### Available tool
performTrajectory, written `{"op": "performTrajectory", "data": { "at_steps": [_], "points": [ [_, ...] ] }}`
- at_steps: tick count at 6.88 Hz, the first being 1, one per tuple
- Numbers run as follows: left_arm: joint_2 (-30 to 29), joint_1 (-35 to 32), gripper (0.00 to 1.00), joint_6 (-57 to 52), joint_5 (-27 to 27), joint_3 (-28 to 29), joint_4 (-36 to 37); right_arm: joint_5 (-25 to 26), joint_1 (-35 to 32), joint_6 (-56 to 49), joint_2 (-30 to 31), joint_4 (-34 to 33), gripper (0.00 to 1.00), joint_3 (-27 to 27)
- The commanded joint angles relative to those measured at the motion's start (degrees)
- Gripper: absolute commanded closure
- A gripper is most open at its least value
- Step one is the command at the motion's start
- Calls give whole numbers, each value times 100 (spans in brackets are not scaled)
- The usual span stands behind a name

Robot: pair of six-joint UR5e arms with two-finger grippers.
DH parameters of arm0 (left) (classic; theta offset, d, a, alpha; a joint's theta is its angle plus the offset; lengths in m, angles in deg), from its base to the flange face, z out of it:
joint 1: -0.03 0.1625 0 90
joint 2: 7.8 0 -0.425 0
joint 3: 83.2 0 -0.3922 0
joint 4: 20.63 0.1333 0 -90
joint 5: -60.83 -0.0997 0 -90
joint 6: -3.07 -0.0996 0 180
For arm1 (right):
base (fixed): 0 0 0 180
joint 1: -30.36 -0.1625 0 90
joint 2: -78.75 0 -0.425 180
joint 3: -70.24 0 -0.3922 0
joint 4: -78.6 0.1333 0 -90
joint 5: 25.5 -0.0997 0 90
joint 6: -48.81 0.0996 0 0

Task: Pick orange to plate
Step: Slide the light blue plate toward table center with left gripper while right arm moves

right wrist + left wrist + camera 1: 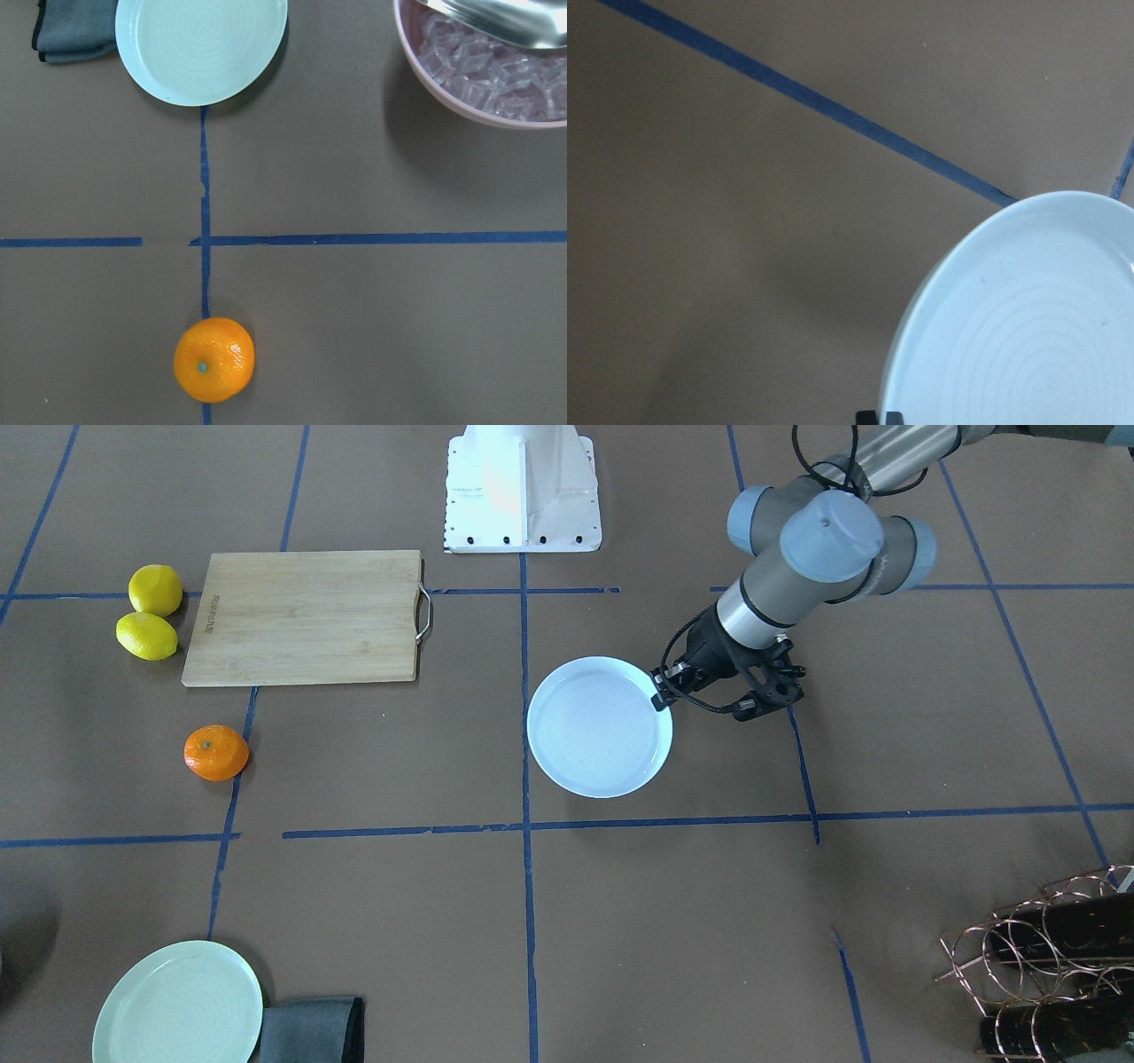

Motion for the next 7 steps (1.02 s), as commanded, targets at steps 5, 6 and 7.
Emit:
{"op": "performTrajectory", "data": {
  "at_steps": [5, 6, 7],
  "points": [
    [-346, 721, 100, 223, -703, 391, -100, 748, 1125, 1679, -94, 1095, 0, 53],
    [-338, 729, 86, 214, -703, 400, -249, 757, 1143, 1679, -94, 1095, 0, 45],
    [-303, 729, 1, 136, -712, 391, -242, 896, 1265, 1687, -94, 1095, 0, 27]
  ]
}}
